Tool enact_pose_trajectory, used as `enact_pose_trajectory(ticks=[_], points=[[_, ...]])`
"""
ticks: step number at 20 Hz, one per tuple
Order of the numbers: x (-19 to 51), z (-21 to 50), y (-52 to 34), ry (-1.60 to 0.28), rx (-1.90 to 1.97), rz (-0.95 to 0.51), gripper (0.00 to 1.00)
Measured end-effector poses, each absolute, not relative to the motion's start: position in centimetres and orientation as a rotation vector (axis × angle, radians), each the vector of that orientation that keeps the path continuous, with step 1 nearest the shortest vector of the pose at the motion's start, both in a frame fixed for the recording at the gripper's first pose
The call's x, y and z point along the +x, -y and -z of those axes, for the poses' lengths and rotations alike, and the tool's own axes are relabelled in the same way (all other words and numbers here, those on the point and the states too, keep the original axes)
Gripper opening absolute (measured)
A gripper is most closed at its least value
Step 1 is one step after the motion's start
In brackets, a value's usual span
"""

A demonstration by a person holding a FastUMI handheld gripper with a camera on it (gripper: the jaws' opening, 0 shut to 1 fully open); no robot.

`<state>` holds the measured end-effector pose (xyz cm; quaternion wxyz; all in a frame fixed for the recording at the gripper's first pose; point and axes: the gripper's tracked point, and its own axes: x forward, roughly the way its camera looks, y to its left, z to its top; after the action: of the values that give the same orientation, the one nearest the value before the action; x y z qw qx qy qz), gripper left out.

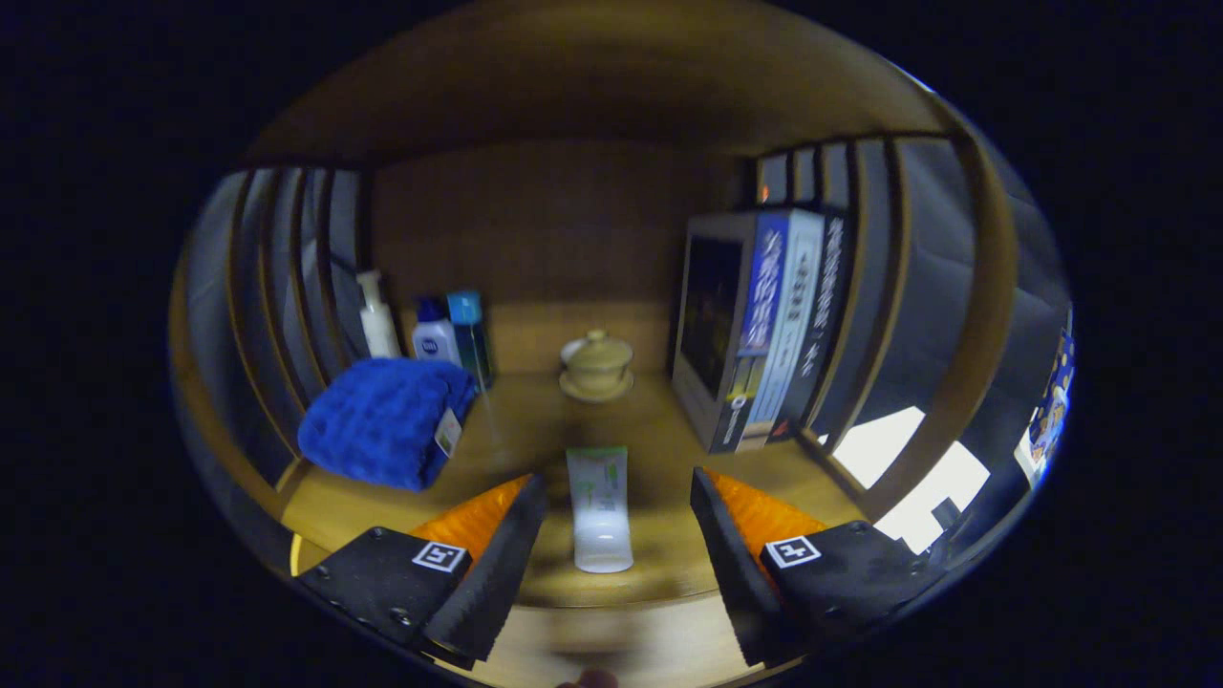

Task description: Pull open the drawer, take out the items inside it, and place them on the countertop above the cabinet.

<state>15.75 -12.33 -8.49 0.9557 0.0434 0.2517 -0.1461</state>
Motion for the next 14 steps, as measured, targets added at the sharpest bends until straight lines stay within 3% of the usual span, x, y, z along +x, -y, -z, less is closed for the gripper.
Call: enact_pose_trajectory(ticks=[7,14], points=[[7.1,3.0,7.0,-0.384,0.031,0.223,0.97],[-0.1,2.0,1.1,-0.257,-0.039,0.128,0.98]])
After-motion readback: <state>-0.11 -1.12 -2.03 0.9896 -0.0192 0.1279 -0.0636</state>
